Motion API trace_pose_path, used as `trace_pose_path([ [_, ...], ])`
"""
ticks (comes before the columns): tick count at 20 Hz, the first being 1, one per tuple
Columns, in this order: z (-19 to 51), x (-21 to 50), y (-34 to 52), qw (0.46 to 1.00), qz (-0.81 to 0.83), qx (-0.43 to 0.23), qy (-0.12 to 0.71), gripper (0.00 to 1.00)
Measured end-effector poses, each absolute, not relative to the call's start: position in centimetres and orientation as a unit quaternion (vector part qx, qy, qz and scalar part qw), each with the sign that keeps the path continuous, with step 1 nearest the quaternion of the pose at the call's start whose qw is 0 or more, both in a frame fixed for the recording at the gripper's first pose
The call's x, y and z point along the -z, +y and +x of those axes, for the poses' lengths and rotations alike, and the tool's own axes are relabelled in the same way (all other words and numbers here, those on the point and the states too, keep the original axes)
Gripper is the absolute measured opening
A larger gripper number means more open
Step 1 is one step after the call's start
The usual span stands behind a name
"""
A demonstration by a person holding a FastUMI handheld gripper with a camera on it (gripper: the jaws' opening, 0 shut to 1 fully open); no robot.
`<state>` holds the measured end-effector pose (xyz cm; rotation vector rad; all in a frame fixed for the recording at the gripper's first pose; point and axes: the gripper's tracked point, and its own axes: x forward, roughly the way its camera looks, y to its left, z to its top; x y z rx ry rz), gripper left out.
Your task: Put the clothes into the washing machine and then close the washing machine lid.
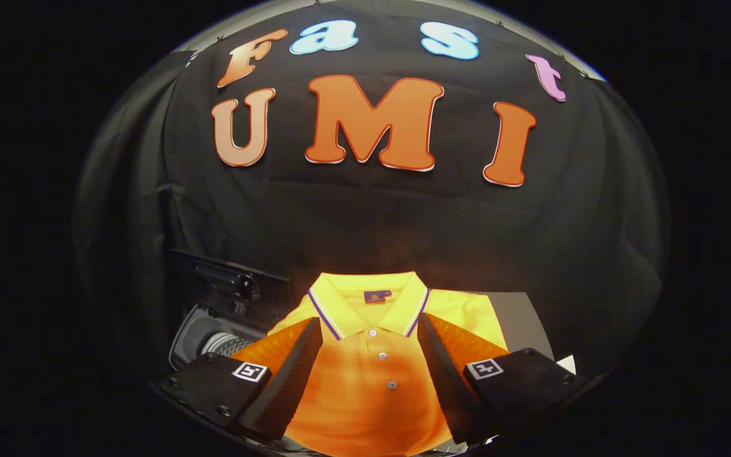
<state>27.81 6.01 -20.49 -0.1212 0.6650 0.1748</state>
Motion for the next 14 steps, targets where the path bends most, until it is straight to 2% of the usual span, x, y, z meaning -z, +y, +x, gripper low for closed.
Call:
trace_pose_path([
  [5,28.8,25.4,3.7,0.921,-0.068,-0.063,0.378,0.98],
  [8,27.8,28.2,3.8,0.907,-0.07,-0.073,0.409,0.98],
  [12,27.4,28.7,4.0,0.905,-0.008,-0.082,0.418,0.96],
  [14,27.6,28.7,3.9,0.907,0.008,-0.092,0.411,0.91],
])
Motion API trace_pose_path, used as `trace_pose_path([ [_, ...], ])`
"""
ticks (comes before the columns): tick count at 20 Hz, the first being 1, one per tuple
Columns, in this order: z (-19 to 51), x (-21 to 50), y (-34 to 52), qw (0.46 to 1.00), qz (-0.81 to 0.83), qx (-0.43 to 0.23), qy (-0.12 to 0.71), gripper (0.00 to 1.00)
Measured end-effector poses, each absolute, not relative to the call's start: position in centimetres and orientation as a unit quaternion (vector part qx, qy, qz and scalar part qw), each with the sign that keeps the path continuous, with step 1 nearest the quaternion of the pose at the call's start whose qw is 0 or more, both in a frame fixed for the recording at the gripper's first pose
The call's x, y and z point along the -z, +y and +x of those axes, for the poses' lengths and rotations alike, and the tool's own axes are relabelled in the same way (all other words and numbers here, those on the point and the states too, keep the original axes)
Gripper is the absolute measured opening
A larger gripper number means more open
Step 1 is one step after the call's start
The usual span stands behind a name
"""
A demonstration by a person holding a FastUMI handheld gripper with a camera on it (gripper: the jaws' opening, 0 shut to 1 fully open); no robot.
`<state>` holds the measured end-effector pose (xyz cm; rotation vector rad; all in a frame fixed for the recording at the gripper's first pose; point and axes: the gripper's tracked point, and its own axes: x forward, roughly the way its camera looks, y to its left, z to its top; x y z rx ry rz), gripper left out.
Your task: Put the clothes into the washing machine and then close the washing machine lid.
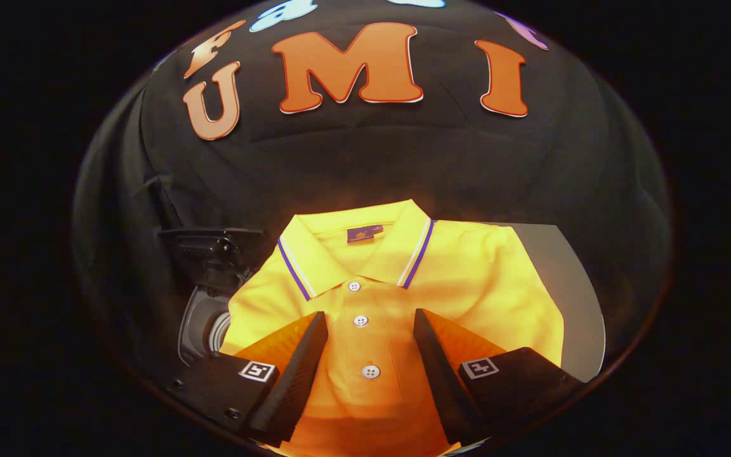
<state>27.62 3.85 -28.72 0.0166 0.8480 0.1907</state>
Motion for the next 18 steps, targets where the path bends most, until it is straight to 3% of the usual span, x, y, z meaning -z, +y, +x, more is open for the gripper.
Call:
trace_pose_path([
  [2,27.5,28.8,3.9,0.909,0.004,-0.104,0.405,0.86],
  [3,27.3,28.8,4.1,0.907,0.006,-0.108,0.406,0.79],
  [4,27.4,28.7,4.2,0.908,0.008,-0.111,0.404,0.63],
  [7,27.5,28.7,4.4,0.904,0.024,-0.115,0.411,0.44],
  [8,27.6,28.8,4.4,0.904,0.035,-0.115,0.411,0.42],
  [10,27.3,28.4,4.7,0.904,0.052,-0.122,0.407,0.28],
  [11,27.3,28.3,4.6,0.905,0.07,-0.119,0.401,0.28],
  [14,27.6,27.7,4.5,0.913,0.094,-0.117,0.38,0.11],
  [18,28.1,25.4,5.0,0.945,0.031,-0.139,0.295,0.11],
])
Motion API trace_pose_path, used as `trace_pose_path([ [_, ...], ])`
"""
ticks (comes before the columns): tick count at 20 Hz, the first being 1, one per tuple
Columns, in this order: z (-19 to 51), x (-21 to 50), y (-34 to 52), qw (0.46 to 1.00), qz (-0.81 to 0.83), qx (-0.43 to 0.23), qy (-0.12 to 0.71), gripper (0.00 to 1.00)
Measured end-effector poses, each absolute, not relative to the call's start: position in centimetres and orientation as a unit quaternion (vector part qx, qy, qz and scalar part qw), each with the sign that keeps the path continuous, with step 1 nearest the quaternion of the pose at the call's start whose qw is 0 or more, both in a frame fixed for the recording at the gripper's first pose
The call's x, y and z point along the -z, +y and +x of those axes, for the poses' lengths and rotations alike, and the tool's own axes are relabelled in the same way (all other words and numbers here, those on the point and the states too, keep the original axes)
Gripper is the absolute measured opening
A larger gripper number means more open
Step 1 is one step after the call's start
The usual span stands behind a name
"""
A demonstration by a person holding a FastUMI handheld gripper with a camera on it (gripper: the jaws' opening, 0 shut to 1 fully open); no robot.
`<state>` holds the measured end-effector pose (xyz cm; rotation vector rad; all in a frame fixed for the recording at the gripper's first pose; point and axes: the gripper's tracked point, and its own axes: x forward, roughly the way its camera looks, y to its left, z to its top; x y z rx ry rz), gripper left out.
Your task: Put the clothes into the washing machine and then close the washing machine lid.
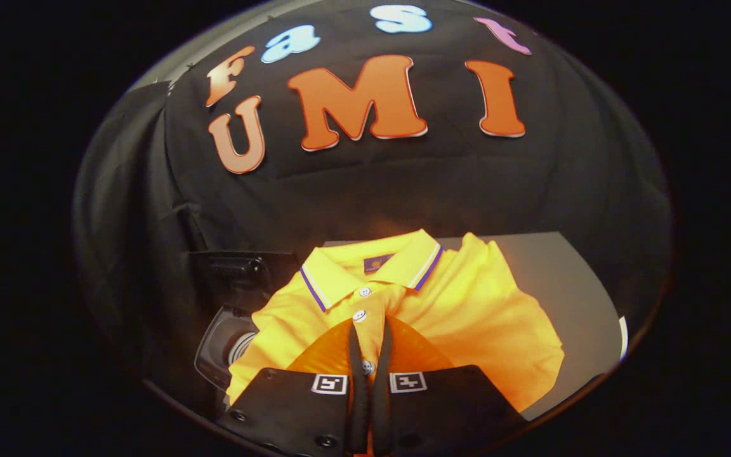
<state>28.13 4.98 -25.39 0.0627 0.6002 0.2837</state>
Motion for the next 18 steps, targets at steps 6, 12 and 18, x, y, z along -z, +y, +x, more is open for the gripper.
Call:
trace_pose_path([
  [6,27.4,17.6,7.3,0.959,0.061,-0.174,0.215,0.1],
  [12,23.9,9.1,7.8,0.966,0.104,-0.19,0.141,0.1],
  [18,20.5,3.6,8.4,0.966,0.11,-0.207,0.11,0.1],
])
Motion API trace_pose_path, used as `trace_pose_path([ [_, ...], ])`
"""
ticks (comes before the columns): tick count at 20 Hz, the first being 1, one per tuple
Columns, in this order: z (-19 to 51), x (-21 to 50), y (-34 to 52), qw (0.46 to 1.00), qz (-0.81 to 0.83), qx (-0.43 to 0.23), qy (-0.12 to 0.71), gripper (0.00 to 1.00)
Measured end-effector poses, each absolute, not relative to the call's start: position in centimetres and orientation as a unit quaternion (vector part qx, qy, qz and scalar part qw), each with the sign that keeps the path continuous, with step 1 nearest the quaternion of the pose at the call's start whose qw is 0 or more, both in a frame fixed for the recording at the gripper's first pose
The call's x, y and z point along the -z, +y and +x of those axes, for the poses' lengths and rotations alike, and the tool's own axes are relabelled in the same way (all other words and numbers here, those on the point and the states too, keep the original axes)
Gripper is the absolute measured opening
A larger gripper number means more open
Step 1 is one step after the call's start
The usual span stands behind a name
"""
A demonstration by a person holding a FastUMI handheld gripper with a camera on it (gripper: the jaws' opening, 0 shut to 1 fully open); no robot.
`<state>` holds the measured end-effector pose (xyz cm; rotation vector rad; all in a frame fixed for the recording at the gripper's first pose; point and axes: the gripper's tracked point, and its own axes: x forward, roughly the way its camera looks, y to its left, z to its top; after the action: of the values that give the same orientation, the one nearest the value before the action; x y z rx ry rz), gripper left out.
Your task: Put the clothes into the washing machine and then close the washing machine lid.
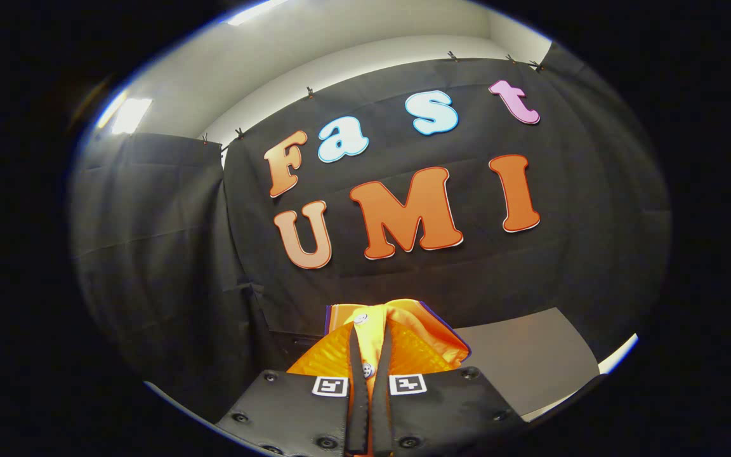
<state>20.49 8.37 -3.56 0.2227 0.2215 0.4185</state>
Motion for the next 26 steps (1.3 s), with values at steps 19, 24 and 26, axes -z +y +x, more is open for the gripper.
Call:
trace_pose_path([
  [19,19.5,-3.0,30.4,0.967,0.097,-0.227,0.058,0.1],
  [24,21.7,-1.9,35.3,0.968,0.084,-0.228,0.057,0.1],
  [26,22.7,-0.3,36.4,0.972,0.075,-0.215,0.059,0.1],
])
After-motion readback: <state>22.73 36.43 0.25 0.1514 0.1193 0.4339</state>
